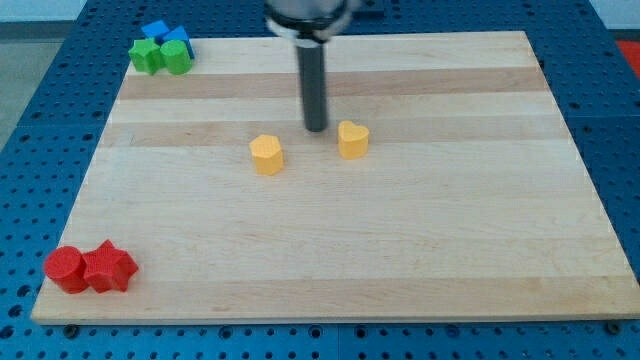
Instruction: Move the yellow hexagon above the red star
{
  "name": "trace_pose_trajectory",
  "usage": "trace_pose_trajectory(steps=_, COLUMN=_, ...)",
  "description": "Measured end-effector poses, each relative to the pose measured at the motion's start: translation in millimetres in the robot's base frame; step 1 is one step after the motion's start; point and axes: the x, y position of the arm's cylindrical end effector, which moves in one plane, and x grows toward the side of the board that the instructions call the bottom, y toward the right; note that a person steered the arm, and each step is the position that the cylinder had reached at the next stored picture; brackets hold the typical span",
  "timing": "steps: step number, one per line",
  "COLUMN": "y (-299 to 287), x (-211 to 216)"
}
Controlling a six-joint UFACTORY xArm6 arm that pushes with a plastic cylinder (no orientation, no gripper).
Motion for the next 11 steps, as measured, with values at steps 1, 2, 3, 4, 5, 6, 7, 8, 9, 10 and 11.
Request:
trace_pose_trajectory(steps=1, y=-5.6, x=36.5)
trace_pose_trajectory(steps=2, y=-76.5, x=49.1)
trace_pose_trajectory(steps=3, y=-120.7, x=49.2)
trace_pose_trajectory(steps=4, y=-108.6, x=47.9)
trace_pose_trajectory(steps=5, y=-113.6, x=45.5)
trace_pose_trajectory(steps=6, y=-158.7, x=49.8)
trace_pose_trajectory(steps=7, y=-187.6, x=62.1)
trace_pose_trajectory(steps=8, y=-185.8, x=46.4)
trace_pose_trajectory(steps=9, y=-208.1, x=43.9)
trace_pose_trajectory(steps=10, y=-235.8, x=74.1)
trace_pose_trajectory(steps=11, y=-236.4, x=100.3)
